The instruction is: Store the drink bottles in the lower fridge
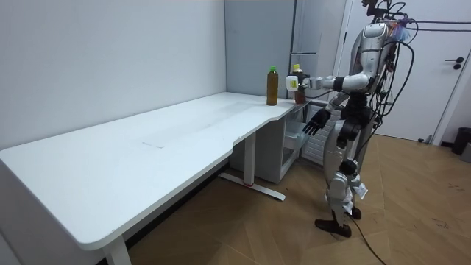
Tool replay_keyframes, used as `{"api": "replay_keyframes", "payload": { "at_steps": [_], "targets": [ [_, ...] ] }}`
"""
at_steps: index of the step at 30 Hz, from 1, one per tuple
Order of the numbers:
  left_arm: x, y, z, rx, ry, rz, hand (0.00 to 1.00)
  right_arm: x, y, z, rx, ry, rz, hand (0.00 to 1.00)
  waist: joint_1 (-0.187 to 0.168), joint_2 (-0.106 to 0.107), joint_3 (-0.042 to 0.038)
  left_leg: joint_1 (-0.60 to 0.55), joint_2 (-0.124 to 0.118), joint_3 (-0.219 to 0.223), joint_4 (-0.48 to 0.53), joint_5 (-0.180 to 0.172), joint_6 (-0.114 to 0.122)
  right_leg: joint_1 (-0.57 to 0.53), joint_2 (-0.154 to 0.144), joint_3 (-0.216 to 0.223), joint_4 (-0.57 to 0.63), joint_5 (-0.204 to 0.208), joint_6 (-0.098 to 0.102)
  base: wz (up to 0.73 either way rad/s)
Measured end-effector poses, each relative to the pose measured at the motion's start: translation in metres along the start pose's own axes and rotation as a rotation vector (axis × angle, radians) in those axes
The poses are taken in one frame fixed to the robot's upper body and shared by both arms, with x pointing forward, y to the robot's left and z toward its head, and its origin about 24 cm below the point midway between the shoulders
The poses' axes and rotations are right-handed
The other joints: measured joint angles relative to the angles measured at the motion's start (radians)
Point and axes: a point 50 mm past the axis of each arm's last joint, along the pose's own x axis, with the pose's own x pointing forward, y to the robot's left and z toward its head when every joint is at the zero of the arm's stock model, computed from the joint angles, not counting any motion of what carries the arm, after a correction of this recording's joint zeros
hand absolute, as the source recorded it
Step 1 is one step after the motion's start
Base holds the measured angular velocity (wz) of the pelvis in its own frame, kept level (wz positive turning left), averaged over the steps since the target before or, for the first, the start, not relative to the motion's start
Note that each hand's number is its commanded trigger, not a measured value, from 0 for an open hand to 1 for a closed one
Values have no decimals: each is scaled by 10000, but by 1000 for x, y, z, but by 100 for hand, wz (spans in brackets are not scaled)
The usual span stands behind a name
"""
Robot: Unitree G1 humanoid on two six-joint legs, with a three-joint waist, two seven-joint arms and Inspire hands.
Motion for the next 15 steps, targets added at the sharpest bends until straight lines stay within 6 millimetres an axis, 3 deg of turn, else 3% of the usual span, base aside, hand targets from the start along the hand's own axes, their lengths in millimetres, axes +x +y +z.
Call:
{"api": "replay_keyframes", "payload": {
  "at_steps": [9,15],
  "targets": [
    [-7,-9,-12,8,543,-861,100,-1,7,30,-393,-1309,540,0,-101,-86,89,-295,-5,-167,244,11,20,-97,-14,-200,125,-5,7,5],
    [-10,-11,-14,142,757,-1294,100,-2,15,31,-621,-1447,1116,0,-97,-138,100,-375,-20,-188,258,19,34,-156,-30,-200,133,-4,6,0]
  ]
}}
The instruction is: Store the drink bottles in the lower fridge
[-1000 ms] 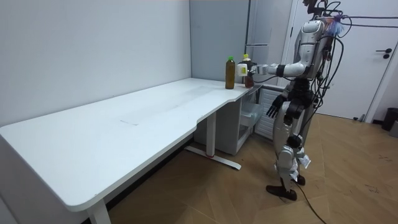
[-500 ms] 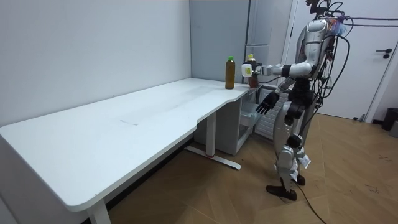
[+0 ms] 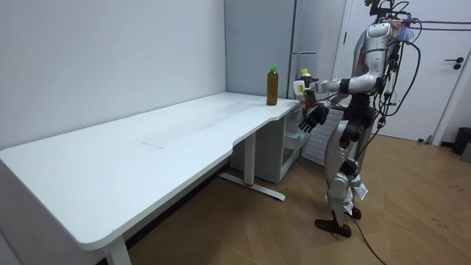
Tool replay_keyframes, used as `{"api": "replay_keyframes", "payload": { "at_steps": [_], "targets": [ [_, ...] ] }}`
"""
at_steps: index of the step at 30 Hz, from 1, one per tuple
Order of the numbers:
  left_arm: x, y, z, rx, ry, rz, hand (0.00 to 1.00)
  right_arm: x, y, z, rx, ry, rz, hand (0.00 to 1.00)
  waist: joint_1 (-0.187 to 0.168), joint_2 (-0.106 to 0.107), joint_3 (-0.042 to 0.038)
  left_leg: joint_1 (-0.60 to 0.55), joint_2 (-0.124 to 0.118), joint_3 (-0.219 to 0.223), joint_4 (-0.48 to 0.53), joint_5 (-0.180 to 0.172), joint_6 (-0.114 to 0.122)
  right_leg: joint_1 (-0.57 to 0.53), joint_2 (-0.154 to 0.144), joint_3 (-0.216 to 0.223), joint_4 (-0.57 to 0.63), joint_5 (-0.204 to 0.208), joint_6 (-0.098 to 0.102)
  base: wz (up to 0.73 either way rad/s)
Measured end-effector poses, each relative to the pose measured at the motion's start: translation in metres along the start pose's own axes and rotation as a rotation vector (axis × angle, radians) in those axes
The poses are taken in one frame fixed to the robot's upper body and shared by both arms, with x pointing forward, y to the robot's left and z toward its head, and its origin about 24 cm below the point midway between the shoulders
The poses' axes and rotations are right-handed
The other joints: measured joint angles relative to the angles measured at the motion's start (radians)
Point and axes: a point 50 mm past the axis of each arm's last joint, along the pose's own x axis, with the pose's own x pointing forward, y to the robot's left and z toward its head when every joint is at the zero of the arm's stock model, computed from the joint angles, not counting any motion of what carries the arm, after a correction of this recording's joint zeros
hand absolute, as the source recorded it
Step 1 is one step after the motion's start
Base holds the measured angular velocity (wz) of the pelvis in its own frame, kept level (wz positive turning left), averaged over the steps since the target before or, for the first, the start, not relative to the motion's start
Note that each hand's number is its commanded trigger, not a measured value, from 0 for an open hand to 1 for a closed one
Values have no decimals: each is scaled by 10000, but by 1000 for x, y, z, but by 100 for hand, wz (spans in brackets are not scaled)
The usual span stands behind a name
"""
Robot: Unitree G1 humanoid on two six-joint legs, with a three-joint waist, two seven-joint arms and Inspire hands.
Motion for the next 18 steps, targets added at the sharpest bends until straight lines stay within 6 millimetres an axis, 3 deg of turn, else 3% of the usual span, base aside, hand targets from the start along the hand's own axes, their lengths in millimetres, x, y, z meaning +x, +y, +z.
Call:
{"api": "replay_keyframes", "payload": {
  "at_steps": [9,18],
  "targets": [
    [-2,-3,-9,99,465,-347,100,-2,4,4,-85,-253,444,0,35,15,7,22,-12,-74,-2,0,0,48,10,2,1,0,0,2],
    [-8,-3,-23,1605,1463,-571,100,-5,10,31,-764,-1313,1690,0,27,44,61,20,-6,-59,7,0,0,30,17,83,24,-1,0,0]
  ]
}}
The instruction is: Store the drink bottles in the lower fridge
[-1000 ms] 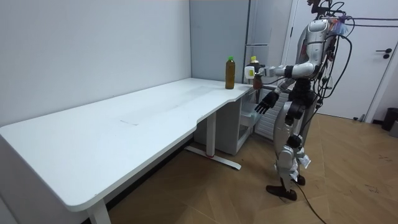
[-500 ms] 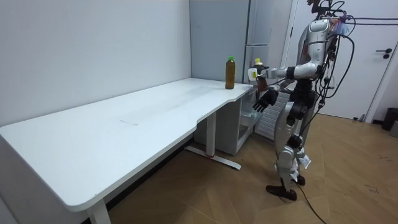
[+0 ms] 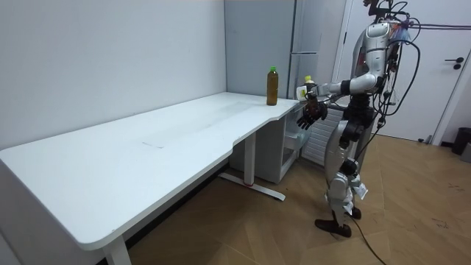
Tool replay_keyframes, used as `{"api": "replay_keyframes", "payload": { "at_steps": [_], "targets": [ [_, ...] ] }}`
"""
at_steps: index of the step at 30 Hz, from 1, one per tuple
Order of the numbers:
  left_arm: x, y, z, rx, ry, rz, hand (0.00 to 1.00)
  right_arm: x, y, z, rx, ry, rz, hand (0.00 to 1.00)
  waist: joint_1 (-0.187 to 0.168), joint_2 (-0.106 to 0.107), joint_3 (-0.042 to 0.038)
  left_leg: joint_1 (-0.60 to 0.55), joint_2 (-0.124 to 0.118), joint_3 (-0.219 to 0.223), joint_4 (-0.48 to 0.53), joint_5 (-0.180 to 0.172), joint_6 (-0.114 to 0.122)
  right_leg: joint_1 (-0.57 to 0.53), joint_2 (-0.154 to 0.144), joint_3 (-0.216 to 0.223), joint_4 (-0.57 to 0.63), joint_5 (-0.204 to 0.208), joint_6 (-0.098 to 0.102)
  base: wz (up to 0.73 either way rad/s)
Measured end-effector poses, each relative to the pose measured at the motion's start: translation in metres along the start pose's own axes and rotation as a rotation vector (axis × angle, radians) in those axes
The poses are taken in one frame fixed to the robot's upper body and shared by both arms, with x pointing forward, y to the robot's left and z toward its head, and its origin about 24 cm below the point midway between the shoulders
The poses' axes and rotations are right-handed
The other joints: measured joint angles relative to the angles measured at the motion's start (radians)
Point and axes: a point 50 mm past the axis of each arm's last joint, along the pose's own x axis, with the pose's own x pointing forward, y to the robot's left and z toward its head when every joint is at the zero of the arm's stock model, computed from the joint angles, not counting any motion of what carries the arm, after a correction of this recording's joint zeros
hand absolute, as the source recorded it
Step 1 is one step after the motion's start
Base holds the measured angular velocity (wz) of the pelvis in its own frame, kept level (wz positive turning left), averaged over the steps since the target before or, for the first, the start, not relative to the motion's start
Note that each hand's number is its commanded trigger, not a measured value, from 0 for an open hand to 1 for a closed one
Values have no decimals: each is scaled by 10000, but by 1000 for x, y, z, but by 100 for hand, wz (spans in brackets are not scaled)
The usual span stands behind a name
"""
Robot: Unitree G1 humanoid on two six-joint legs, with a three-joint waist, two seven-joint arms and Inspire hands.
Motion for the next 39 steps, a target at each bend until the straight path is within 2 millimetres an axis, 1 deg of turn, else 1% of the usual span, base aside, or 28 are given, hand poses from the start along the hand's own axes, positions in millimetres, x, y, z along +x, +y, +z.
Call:
{"api": "replay_keyframes", "payload": {
  "at_steps": [4,9,15,17,19,22,26,35,36,37,38,39],
  "targets": [
    [0,0,-1,356,126,-139,100,-4,-3,1,-128,-17,312,0,32,-22,13,1,5,-10,2,0,0,-32,-5,-3,82,0,1,0],
    [0,-1,0,383,105,-169,100,-6,-4,1,-221,10,507,0,55,-62,26,11,13,-3,-4,0,0,-68,-1,67,132,0,1,-1],
    [0,-2,-1,379,121,-218,100,-4,5,3,-2,-195,1387,0,175,-77,34,24,17,15,-4,0,0,-68,7,112,117,0,1,-1],
    [0,-3,-2,364,148,-269,100,-3,11,9,-87,-468,1914,0,229,-79,36,17,17,10,1,0,0,-68,5,82,121,0,1,0],
    [-1,-3,-3,338,176,-272,100,-3,13,14,66,-746,2168,0,229,-80,37,17,13,-14,1,0,0,-56,2,16,119,0,1,4],
    [-1,-4,-6,280,274,-260,100,-2,14,15,409,-912,2252,0,223,-81,38,14,-1,-74,7,1,2,-28,-5,-62,120,0,1,6],
    [-1,-5,-11,218,494,-285,100,-1,16,15,574,-946,2387,0,232,-86,41,-12,-9,-130,7,1,2,-36,0,-53,120,-1,1,3],
    [0,-8,-12,328,559,-372,100,-3,19,12,1112,-1139,2429,0,233,-86,40,-29,-9,-135,-2,1,2,-57,0,-55,122,-1,1,0],
    [0,-8,-12,325,555,-377,100,-3,19,12,1178,-1163,2431,15,254,-86,40,-29,-8,-134,-3,1,2,-65,0,-49,124,-1,1,0],
    [0,-8,-12,314,554,-398,100,-3,19,11,1321,-1208,2440,55,270,-86,40,-27,-7,-129,-4,1,2,-67,-1,-42,126,-1,2,0],
    [0,-8,-12,309,528,-423,100,-4,20,10,1563,-1277,2442,74,285,-85,40,-33,-5,-126,0,1,2,-81,1,-25,134,-1,2,0],
    [0,-9,-13,310,528,-434,100,-5,20,9,1638,-1296,2437,95,292,-85,40,-38,-6,-125,0,1,2,-85,1,-26,134,-1,2,0]
  ]
}}
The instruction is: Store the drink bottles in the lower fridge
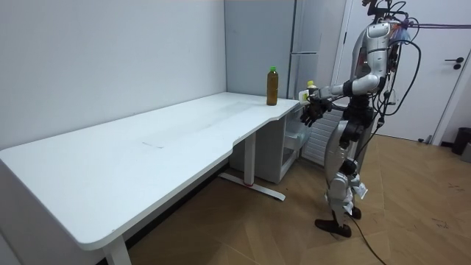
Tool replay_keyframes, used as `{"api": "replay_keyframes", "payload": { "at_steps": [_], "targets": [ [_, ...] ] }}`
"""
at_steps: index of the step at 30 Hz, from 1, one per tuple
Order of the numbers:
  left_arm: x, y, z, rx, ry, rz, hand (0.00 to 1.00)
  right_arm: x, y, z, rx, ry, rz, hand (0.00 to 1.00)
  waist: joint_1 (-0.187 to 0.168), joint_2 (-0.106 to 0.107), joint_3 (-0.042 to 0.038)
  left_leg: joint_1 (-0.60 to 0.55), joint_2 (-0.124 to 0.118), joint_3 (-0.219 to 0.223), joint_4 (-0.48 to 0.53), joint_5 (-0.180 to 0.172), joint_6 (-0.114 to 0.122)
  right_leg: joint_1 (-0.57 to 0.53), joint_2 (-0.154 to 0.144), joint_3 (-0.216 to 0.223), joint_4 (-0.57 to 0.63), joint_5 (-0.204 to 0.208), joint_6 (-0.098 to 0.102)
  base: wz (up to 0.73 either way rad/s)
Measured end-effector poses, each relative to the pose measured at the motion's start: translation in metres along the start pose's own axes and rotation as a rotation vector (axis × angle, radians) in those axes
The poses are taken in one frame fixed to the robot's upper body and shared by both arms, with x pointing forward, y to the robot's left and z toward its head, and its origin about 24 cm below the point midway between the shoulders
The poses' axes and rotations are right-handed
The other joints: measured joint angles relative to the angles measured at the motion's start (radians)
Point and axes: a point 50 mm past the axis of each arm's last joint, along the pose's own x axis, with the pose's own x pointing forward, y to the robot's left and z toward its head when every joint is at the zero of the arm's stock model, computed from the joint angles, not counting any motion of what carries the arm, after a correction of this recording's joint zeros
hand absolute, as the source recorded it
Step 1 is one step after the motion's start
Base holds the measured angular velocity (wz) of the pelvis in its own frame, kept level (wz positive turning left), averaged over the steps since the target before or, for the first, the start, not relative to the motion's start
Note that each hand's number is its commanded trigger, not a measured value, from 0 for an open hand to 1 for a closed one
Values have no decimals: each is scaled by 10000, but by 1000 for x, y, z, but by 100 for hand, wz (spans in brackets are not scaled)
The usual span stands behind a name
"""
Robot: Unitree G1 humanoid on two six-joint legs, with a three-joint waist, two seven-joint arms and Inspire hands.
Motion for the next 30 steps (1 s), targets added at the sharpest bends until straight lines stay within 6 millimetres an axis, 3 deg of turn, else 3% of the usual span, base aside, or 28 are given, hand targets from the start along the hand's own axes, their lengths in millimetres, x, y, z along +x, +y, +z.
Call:
{"api": "replay_keyframes", "payload": {
  "at_steps": [1,23,24,26,27,30],
  "targets": [
    [0,0,-1,-7,19,-6,100,0,0,-1,106,-41,-2,100,1,0,0,-5,0,1,0,0,0,-3,2,2,-1,0,0,0],
    [-1,0,2,-670,-320,-608,100,-2,-2,-2,531,-122,-142,100,-12,120,-7,-310,24,-15,249,-4,0,-160,13,-35,20,1,-1,0],
    [-1,0,2,-675,-324,-612,88,-2,-2,-2,531,-122,-141,100,-11,122,-9,-310,23,-16,248,-4,0,-160,12,-35,22,1,-1,0],
    [-1,0,2,-668,-322,-608,14,-2,-2,-2,533,-123,-136,100,-13,124,-10,-303,21,-19,248,-4,1,-153,10,-37,22,1,-1,0],
    [-1,0,2,-684,-338,-601,0,-2,-2,-2,538,-127,-139,100,-11,124,-11,-297,20,-21,250,-3,1,-149,8,-41,23,1,-1,0],
    [-1,0,3,-786,-396,-601,0,-3,-2,-2,589,-141,-101,100,-18,122,-12,-290,19,-22,254,-3,2,-144,7,-41,20,1,-1,0]
  ]
}}
